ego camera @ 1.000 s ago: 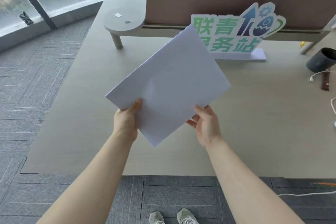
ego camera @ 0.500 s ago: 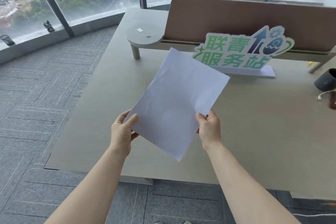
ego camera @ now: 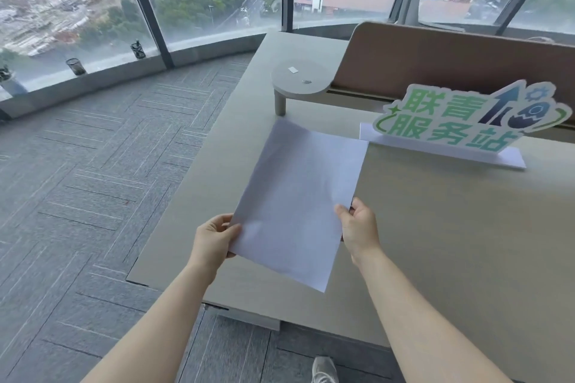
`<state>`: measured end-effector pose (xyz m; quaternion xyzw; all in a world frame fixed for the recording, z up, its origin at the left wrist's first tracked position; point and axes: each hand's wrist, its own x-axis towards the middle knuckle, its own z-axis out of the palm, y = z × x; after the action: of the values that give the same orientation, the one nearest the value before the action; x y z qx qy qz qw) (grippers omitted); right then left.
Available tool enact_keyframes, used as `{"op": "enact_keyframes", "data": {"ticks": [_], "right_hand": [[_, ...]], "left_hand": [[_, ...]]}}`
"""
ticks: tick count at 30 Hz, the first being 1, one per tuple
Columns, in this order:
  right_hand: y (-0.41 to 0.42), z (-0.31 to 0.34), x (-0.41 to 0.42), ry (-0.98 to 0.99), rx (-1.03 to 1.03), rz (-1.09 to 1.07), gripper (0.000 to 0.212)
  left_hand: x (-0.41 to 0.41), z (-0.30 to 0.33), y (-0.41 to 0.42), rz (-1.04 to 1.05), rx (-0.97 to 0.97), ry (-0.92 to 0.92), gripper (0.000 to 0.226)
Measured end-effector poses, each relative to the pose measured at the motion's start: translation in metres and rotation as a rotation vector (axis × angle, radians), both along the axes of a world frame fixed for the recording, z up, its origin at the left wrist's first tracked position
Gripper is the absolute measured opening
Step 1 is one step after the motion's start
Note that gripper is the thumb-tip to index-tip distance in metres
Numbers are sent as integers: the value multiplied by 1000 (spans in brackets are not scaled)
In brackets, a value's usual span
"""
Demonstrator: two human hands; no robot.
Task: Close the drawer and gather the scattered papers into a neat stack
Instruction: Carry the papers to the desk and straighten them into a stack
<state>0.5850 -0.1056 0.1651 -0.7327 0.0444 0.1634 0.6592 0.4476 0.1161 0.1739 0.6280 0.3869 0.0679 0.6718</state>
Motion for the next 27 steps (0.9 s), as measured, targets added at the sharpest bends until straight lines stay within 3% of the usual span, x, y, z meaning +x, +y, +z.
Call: {"op": "enact_keyframes", "data": {"ticks": [10,14,19,27], "right_hand": [[66,-28,44,38,-70,153,38],[91,-43,64,53,-111,241,31],[118,-60,83,9,-192,290,6],[138,-72,103,-13,-291,293,13]], "left_hand": [[16,-25,42,161,24,66,19],[29,-38,61,198,54,86,20],[44,-56,80,234,77,114,22],[67,-75,103,201,172,182,17]]}}
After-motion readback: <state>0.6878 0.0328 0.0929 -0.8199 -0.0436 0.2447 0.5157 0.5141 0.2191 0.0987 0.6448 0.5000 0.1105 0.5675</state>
